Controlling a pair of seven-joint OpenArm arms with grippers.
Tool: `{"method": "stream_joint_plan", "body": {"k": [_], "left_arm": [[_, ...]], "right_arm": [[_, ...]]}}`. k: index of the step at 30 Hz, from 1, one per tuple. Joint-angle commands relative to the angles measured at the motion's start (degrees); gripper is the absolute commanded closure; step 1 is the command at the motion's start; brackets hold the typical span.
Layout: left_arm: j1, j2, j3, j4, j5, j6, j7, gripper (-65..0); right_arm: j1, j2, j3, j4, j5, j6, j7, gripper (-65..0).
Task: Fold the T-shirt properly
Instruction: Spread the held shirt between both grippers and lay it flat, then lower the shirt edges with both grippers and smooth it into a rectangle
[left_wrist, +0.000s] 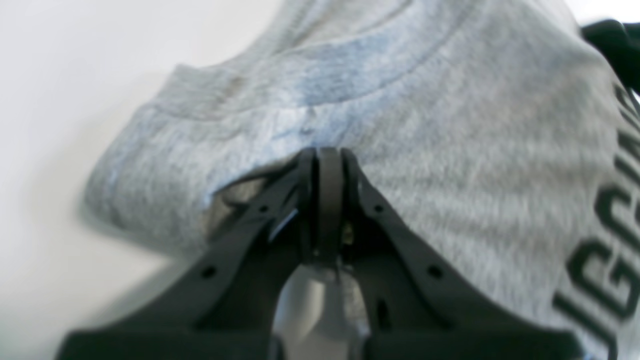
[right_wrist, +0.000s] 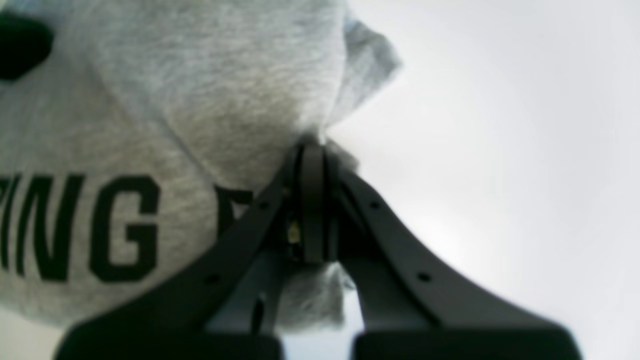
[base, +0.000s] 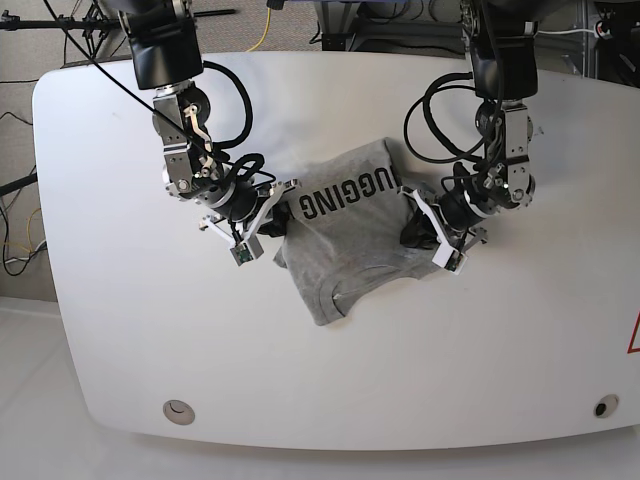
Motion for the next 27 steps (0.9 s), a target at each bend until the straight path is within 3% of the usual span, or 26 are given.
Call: {"method": "stream_joint_plan", "body": {"k": [1,15,27], "left_arm": [[-1.51,-0.23,-0.05,0.27,0.85,0.21,-0.35,0.0],[-3.18,-0.14,-0.05,0.45,0.85,0.21,-0.35,0.0],[-5.11,-0.14,0.04,0.45,0.85,0.21,-0.35,0.0]], "right_arm": [[-3.33,0.42,0.81,1.36,-3.94,-0.77,-8.74,0.0],[-11.50,-3.09,1.77,9.53,-3.94,-0.86,-9.44,0.0],[-13.70,-5.47,1.42,10.67,-3.85,-0.86,-10.15,0.0]]}}
